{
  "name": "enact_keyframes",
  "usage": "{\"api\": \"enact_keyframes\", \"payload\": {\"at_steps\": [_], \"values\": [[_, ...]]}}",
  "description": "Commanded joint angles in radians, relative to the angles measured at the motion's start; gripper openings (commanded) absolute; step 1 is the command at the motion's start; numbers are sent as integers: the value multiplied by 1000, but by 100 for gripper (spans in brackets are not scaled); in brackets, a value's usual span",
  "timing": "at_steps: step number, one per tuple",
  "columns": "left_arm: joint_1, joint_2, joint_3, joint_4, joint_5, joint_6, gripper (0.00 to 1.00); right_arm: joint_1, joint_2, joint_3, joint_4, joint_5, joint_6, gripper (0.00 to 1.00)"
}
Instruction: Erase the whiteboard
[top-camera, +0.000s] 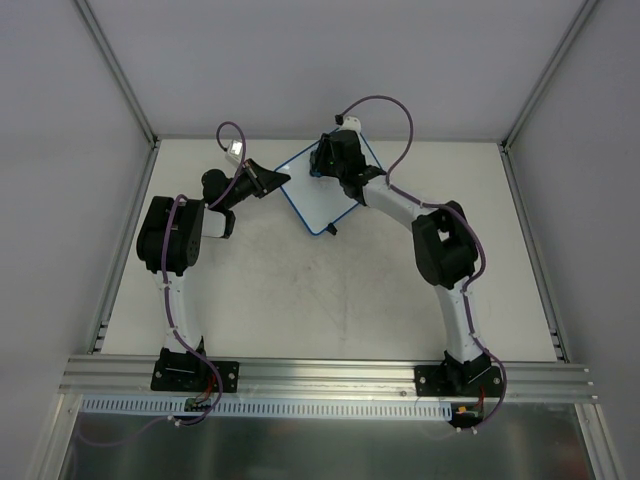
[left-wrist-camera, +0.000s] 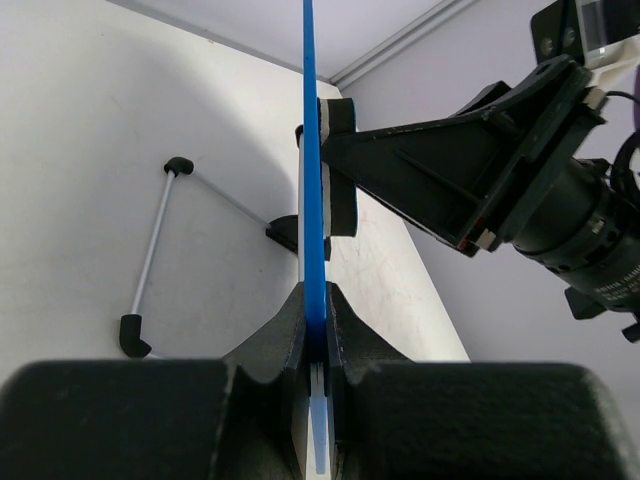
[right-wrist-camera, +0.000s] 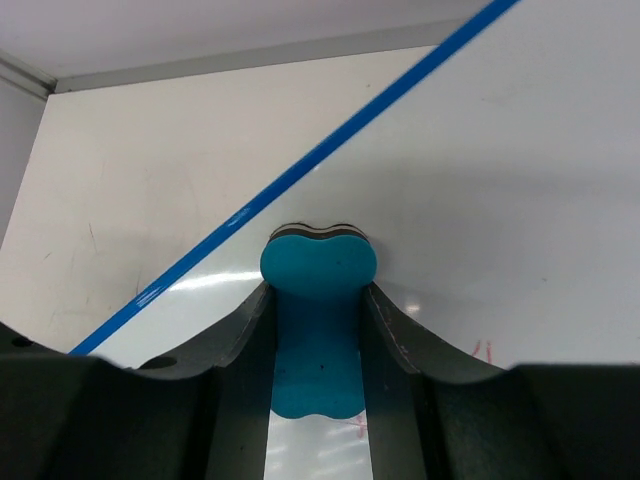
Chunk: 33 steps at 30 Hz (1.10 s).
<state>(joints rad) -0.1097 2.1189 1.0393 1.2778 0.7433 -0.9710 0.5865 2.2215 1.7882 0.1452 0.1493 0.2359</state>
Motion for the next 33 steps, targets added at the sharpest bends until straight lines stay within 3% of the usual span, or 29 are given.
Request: {"api": "enact_keyframes", "payload": {"at_steps": [1,9,16,26,33], "values": [[-21,-14,5,403,108,9,0,-53,41,-76,-104,22,95,0],[-21,-13,7,403,108,9,0,-89,20,-156,-185,62,223,0],[-21,-14,4,403,108,9,0,-105,-5,-179,-378,142,335,0],[-21,-17,1,403,108,9,0,-136,-39,-263,-409,147,506,0],[-22,-16,4,403,107,9,0,-139,-33,-228,-440,141,516,0]]}}
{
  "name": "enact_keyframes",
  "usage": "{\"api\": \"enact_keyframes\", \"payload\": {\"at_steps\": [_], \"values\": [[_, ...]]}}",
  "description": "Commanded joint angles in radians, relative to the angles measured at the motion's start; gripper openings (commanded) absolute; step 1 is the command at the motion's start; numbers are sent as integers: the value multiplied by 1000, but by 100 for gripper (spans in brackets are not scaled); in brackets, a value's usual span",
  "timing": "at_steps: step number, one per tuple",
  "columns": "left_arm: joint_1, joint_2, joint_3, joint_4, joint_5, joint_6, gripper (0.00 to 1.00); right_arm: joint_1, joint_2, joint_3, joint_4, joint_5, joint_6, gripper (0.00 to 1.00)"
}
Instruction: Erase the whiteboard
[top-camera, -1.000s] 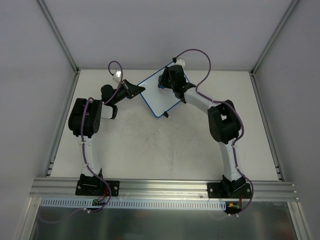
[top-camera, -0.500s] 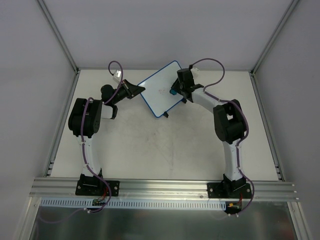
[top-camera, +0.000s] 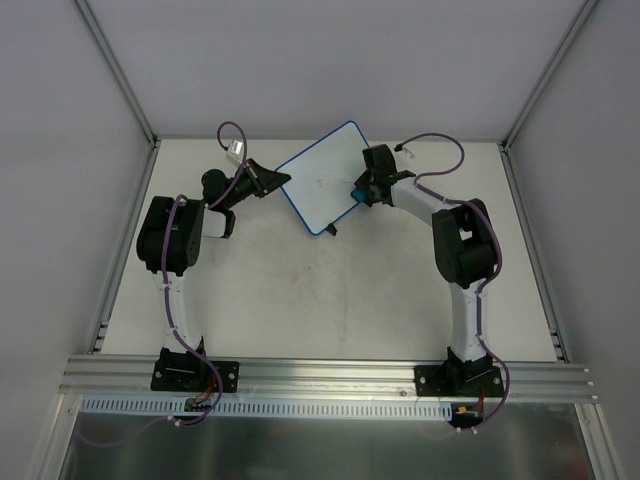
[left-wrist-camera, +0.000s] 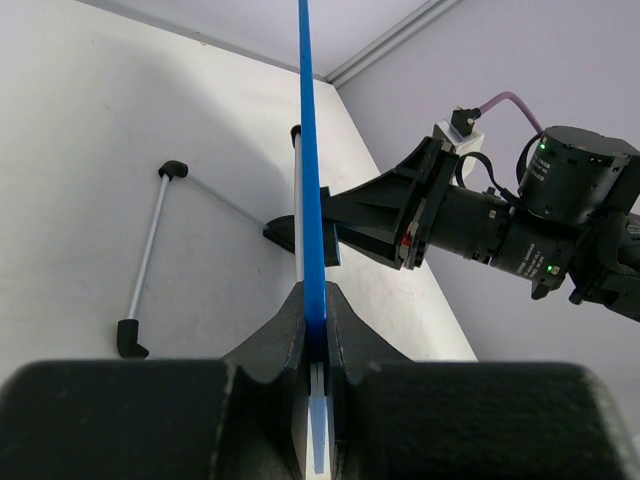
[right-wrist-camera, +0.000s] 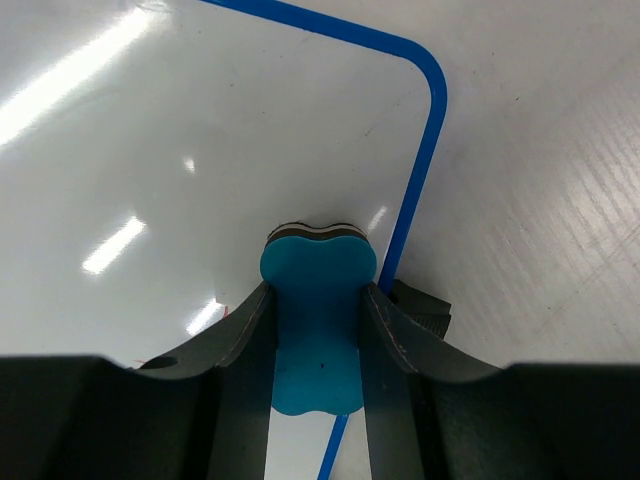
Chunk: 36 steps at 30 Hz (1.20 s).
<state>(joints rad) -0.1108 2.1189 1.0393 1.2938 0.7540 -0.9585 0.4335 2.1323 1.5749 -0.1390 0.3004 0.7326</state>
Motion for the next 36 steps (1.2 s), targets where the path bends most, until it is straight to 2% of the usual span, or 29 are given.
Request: {"api": "enact_keyframes", "payload": {"at_steps": [1,7,14,19,24,28,34,36], "values": [[-20,-16,4,387,96,-3,0,16,55,-4,-154,-9,8,0],[-21,-13,7,387,96,-5,0,53,77,74,-140,-9,-87,0],[-21,-16,5,387,99,-5,0,117,104,149,-31,-33,-242,0],[-21,-11,10,387,102,-6,0,145,98,146,41,-86,-286,0],[-21,-11,11,387,102,-8,0,171,94,145,121,-161,-372,0],[-20,-13,11,387,103,-8,0,185,104,152,196,-288,-443,0],[-21,-14,10,387,104,-6,0,189,124,183,200,-417,-484,0],[-21,-13,10,387,104,-6,0,191,127,182,200,-415,-486,0]]}}
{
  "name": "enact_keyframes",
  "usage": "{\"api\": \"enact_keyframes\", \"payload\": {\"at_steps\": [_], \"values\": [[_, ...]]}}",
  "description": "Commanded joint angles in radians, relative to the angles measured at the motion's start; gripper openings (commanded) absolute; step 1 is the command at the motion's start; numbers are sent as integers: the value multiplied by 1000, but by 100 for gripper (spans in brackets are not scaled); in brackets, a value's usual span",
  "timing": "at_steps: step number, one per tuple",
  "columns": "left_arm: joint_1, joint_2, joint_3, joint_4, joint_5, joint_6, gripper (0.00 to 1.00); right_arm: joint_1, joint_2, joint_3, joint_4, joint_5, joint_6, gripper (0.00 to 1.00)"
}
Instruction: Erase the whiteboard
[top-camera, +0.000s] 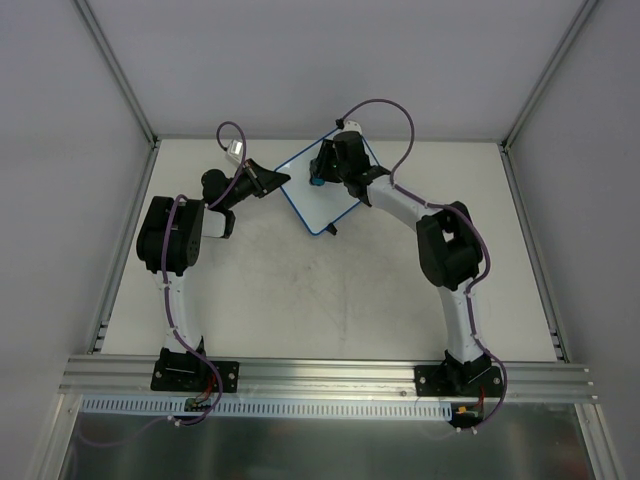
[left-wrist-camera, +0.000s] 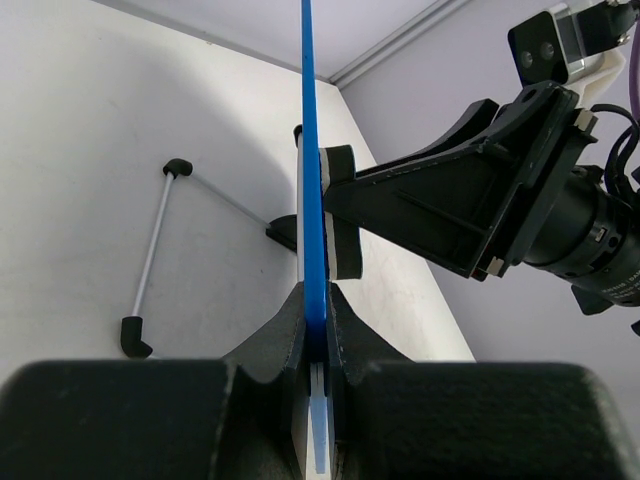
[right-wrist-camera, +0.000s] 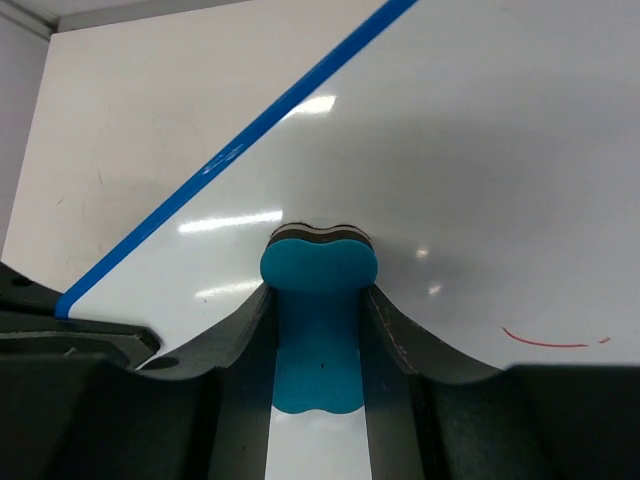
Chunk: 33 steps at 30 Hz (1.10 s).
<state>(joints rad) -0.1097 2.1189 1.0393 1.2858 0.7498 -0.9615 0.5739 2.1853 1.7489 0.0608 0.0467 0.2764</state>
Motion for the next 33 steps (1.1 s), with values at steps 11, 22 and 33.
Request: {"api": "enact_keyframes", "payload": {"at_steps": [11,22,33], "values": [[-24,-16,8,395,108,-2,0,41,80,-3,-150,111,62,0],[-24,-16,5,395,106,-2,0,-32,48,-120,-207,148,260,0],[-24,-16,4,395,106,-2,0,-82,38,-158,-314,150,368,0]]}}
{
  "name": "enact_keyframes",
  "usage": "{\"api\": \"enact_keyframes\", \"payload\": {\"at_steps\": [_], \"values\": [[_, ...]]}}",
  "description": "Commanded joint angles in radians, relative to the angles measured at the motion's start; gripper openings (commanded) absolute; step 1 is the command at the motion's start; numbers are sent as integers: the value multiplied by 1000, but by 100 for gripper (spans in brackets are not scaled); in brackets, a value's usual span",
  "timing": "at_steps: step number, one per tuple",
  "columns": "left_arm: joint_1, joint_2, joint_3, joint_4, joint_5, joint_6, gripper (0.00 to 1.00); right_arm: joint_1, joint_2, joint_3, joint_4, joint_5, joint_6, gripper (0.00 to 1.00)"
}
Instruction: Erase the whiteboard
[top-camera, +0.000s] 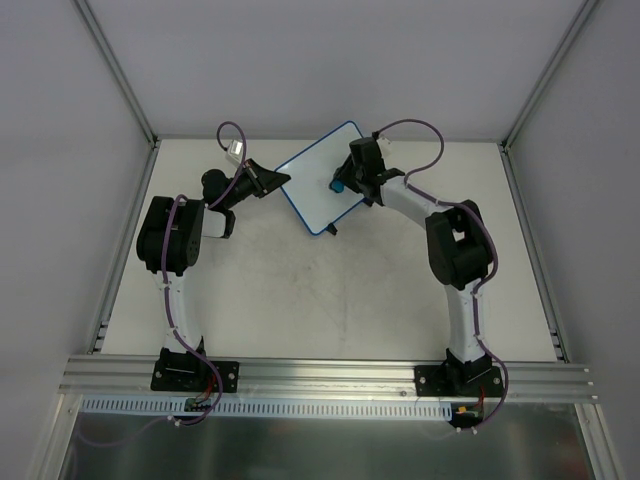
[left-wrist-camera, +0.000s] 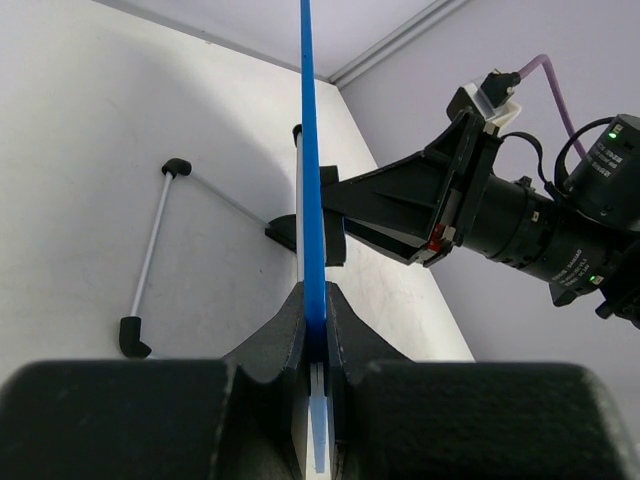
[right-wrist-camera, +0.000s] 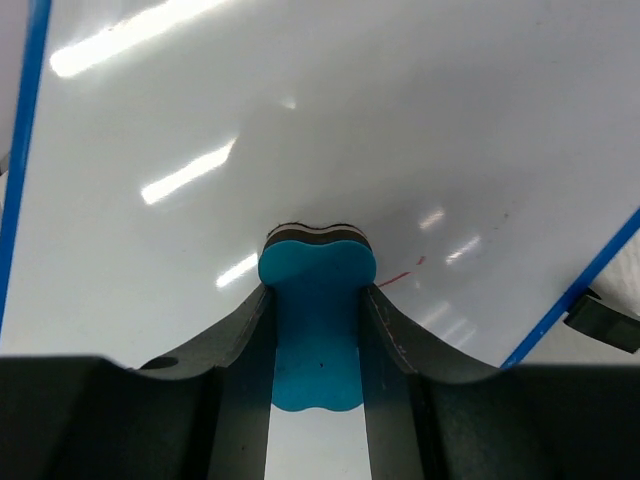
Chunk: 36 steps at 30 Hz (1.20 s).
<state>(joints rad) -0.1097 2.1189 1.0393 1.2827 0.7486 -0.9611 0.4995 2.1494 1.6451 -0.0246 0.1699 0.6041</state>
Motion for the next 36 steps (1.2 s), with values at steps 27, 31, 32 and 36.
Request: {"api": "enact_keyframes", "payload": {"at_steps": [27,31,32,36], "values": [[-24,-13,7,399,109,-5,0,1,49,70,-379,166,-21,0],[-24,-13,7,399,109,-7,0,31,44,82,-233,50,-157,0],[-24,-14,7,399,109,-5,0,39,43,85,-201,22,-176,0],[-22,-16,5,399,109,-5,0,68,52,88,-117,-79,-259,0]]}}
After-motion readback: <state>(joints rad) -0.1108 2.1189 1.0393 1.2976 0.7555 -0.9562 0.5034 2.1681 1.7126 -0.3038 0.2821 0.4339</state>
